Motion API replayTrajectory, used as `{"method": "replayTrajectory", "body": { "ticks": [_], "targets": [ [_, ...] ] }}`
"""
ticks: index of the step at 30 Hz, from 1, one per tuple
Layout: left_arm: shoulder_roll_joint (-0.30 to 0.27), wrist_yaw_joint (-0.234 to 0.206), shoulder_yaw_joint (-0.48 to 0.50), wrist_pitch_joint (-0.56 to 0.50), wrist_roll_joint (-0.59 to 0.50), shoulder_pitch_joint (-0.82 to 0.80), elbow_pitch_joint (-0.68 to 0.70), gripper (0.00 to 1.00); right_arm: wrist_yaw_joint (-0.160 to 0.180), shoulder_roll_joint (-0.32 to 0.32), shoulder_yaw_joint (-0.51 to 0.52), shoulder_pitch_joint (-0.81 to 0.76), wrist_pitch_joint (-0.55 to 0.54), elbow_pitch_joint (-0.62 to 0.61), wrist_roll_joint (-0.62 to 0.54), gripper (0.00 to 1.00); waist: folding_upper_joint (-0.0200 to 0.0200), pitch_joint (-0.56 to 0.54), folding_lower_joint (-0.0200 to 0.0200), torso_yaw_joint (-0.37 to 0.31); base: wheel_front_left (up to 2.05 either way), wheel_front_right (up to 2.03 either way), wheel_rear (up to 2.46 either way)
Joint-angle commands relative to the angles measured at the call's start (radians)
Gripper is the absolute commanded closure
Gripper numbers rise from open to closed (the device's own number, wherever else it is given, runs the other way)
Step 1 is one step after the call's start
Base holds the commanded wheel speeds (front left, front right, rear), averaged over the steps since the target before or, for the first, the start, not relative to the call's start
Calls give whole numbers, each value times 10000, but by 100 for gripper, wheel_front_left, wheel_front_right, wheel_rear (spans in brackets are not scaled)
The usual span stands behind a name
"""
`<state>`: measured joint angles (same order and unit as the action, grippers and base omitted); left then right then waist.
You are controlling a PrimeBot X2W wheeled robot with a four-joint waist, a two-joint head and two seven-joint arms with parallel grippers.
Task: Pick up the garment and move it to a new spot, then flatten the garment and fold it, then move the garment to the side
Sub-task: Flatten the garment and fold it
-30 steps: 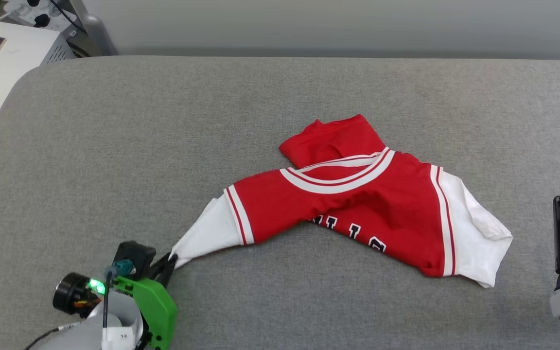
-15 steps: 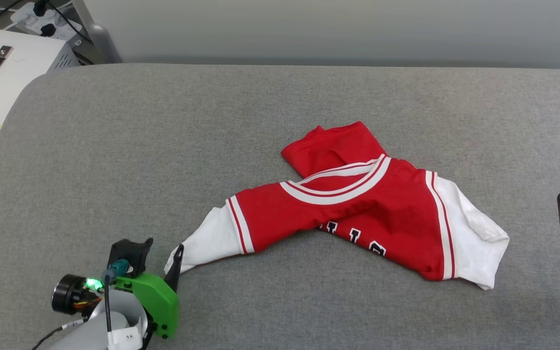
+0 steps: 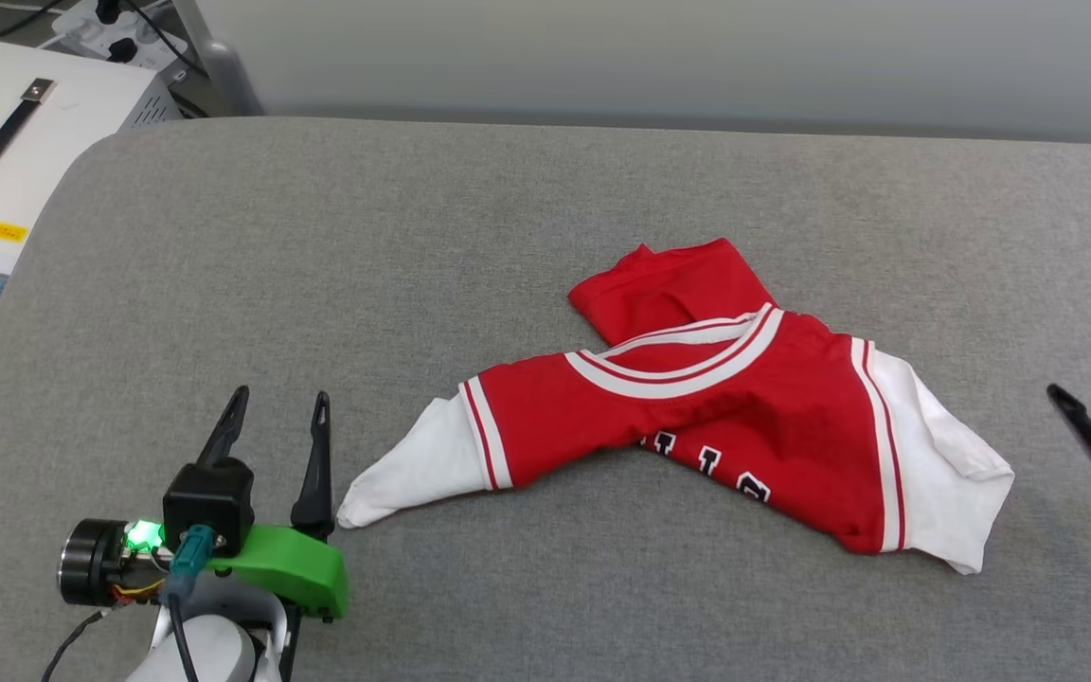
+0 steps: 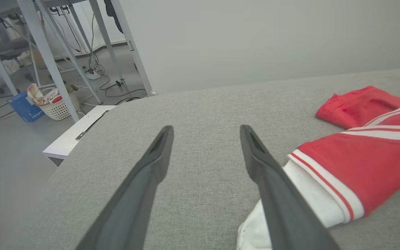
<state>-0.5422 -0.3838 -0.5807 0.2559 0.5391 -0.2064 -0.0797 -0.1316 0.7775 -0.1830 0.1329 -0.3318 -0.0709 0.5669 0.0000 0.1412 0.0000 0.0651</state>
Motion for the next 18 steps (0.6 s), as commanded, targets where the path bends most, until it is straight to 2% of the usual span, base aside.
{"method": "replayTrajectory", "body": {
  "ticks": [1,4,7,12,18],
  "targets": [
    [141,-69,204,58,-252,253,185,0,9,295,-309,243,-521,-16,359,0,0,140,0,124,0,0,0],
    [440,9,653,58,-696,491,475,0,9,801,-1011,567,-1789,137,1116,0,0,331,0,263,0,0,0],
    [741,160,994,58,-1063,585,594,0,9,993,-1657,935,-2405,394,1474,0,0,562,0,418,0,0,0],
    [1204,464,1404,58,-1550,558,655,0,9,869,-2517,1650,-2280,1298,1497,0,0,1013,0,655,0,0,0],
    [1664,759,1854,58,-2126,513,812,0,9,497,-3608,2444,-1544,2818,1389,0,0,1543,0,845,0,0,0]
  ]
}}
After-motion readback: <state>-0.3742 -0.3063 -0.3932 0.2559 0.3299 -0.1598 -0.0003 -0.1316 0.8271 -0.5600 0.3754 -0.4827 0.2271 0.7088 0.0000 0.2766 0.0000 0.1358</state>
